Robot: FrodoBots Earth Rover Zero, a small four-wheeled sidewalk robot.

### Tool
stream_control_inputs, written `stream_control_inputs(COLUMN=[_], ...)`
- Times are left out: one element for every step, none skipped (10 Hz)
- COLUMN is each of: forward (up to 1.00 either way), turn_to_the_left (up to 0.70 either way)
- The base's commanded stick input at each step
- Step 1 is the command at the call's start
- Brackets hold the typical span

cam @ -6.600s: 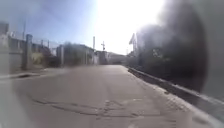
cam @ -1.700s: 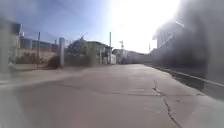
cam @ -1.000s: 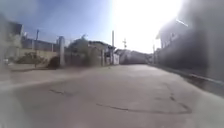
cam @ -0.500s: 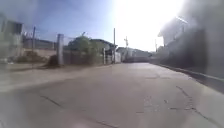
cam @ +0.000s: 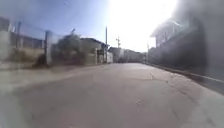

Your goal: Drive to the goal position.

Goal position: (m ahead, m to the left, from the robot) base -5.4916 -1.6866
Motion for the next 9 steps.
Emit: stream_control_inputs(forward=[1.0,1.0,1.0,1.0,1.0,1.0,1.0,1.0,1.0], turn_to_the_left=[-0.4,-0.4,-0.4,-0.4,-0.33,-0.02,0.0,0.0,0.0])
